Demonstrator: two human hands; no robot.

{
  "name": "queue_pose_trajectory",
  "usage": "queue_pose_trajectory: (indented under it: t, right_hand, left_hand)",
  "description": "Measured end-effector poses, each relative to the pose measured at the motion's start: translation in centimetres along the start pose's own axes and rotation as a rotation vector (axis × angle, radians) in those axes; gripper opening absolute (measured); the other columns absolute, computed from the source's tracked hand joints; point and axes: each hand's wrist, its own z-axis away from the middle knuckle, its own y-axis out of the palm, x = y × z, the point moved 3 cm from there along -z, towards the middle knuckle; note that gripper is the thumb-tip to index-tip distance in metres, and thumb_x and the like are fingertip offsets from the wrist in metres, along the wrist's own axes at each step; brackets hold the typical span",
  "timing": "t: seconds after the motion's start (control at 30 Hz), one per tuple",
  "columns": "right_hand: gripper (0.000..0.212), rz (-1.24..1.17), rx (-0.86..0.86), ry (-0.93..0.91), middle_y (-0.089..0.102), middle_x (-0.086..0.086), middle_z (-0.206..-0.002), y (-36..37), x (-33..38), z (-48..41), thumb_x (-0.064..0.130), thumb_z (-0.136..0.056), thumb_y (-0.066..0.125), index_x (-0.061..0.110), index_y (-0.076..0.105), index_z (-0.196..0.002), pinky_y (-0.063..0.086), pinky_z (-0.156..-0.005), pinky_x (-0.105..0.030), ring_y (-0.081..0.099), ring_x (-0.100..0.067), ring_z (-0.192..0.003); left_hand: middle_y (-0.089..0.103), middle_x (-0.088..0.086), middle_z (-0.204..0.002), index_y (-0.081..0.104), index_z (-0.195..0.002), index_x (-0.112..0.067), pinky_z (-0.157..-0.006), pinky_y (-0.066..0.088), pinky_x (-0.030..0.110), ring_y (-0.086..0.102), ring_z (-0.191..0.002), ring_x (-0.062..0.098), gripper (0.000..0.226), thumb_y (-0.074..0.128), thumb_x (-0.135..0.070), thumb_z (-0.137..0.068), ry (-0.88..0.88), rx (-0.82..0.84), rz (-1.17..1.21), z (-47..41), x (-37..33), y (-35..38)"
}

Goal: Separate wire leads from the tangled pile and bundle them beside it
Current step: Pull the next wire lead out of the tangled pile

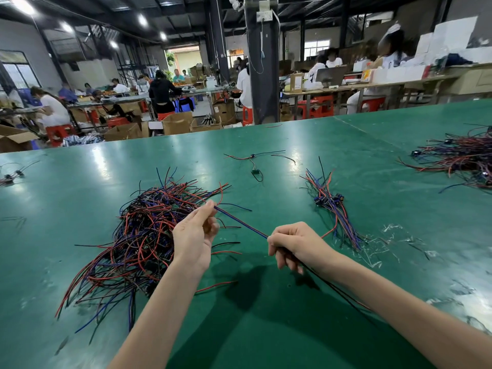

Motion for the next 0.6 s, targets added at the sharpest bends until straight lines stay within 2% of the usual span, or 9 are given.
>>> queue_pose_trajectory:
  t: [0.17,0.23,0.33,0.5,0.6]
  right_hand:
    - [0.024,0.016,-0.030,0.047,0.056,-0.009,-0.047,-0.5,-0.3,-0.2,0.007,-0.084,0.051,0.008,0.060,-0.062,0.028,-0.030,-0.015,0.038,-0.012,-0.030]
    - [0.024,0.008,-0.033,0.063,0.057,-0.010,-0.047,-0.6,-0.4,-0.3,0.007,-0.084,0.051,0.008,0.060,-0.062,0.027,-0.030,-0.015,0.037,-0.011,-0.030]
    - [0.025,-0.001,-0.020,0.067,0.056,-0.010,-0.047,-0.6,-0.3,-0.2,0.007,-0.085,0.051,0.008,0.060,-0.061,0.027,-0.029,-0.015,0.037,-0.011,-0.029]
    - [0.028,-0.010,0.038,0.061,0.057,-0.009,-0.049,-0.4,-0.1,0.1,0.009,-0.087,0.052,0.010,0.061,-0.061,0.029,-0.031,-0.016,0.039,-0.011,-0.031]
    - [0.029,-0.028,0.071,0.045,0.057,-0.010,-0.050,-0.1,0.1,0.3,0.008,-0.088,0.052,0.010,0.062,-0.061,0.029,-0.032,-0.016,0.040,-0.011,-0.033]
  left_hand:
    - [0.053,0.000,-0.055,0.064,-0.070,-0.002,-0.045,0.045,0.013,0.048,-0.046,0.005,0.022,0.057,-0.011,-0.089,-0.258,0.161,0.186,0.5,0.4,1.1]
    - [0.053,0.000,-0.057,0.069,-0.061,-0.003,-0.045,0.044,0.013,0.048,-0.047,0.006,0.027,0.059,-0.012,-0.084,-0.288,0.220,0.194,0.7,0.5,1.3]
    - [0.053,-0.001,-0.058,0.071,-0.058,-0.004,-0.047,0.044,0.014,0.046,-0.049,0.006,0.020,0.062,-0.014,-0.074,-0.294,0.275,0.191,0.9,0.3,1.5]
    - [0.052,-0.001,-0.055,0.065,-0.074,-0.003,-0.045,0.045,0.014,0.048,-0.046,0.006,0.016,0.058,-0.008,-0.087,-0.196,0.169,0.067,0.0,0.0,0.4]
    - [0.054,-0.001,-0.051,0.062,-0.075,-0.001,-0.043,0.042,0.012,0.047,-0.045,0.005,0.017,0.056,-0.004,-0.091,-0.157,0.066,0.021,-0.6,0.3,-0.3]
